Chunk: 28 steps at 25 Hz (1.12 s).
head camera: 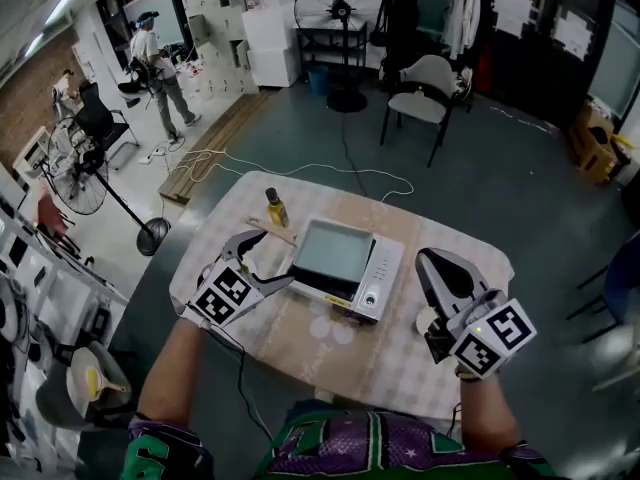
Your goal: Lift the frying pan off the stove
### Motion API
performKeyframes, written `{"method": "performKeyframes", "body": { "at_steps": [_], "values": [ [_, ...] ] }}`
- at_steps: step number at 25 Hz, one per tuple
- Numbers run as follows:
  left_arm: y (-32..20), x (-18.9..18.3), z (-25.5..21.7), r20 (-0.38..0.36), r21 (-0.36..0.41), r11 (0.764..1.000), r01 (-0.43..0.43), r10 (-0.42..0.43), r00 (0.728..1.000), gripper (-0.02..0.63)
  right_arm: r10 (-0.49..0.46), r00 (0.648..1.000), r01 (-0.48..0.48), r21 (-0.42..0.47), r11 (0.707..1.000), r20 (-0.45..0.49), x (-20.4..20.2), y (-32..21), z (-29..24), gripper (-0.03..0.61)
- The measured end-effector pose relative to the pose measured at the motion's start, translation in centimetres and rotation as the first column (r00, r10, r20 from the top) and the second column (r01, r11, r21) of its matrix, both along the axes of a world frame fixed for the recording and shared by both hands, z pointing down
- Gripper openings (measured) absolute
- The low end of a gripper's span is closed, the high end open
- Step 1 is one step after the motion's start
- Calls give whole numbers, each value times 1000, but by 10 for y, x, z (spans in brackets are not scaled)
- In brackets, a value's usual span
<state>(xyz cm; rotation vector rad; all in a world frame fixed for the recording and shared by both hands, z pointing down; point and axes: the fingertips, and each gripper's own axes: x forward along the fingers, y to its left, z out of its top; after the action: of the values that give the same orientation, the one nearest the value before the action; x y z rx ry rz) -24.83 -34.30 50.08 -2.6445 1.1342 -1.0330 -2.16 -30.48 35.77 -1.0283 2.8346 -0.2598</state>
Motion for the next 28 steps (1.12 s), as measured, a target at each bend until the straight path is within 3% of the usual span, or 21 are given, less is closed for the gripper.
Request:
{"method": "performKeyframes", "body": {
  "at_steps": [6, 13, 17, 21, 28],
  "values": [
    [-44, -15, 37, 102, -55, 996, -71, 76, 992, 425, 76, 997, -76, -25, 997, -13, -9, -24, 19, 8],
    [-84, -26, 84, 203, -137, 978, -157, 183, 962, 424, 149, 989, -150, -50, 987, -15, -19, -45, 37, 8],
    [-100, -40, 119, 296, -182, 962, -206, 253, 921, 424, 185, 982, -186, -66, 980, -28, -27, -50, 49, 8],
    [-117, -48, 147, 336, -231, 945, -233, 302, 892, 425, 206, 978, -209, -83, 974, -41, -34, -57, 62, 8],
    [-148, -55, 203, 435, -327, 897, -297, 423, 795, 423, 249, 967, -255, -122, 959, -61, -33, -68, 88, 8]
  ]
}}
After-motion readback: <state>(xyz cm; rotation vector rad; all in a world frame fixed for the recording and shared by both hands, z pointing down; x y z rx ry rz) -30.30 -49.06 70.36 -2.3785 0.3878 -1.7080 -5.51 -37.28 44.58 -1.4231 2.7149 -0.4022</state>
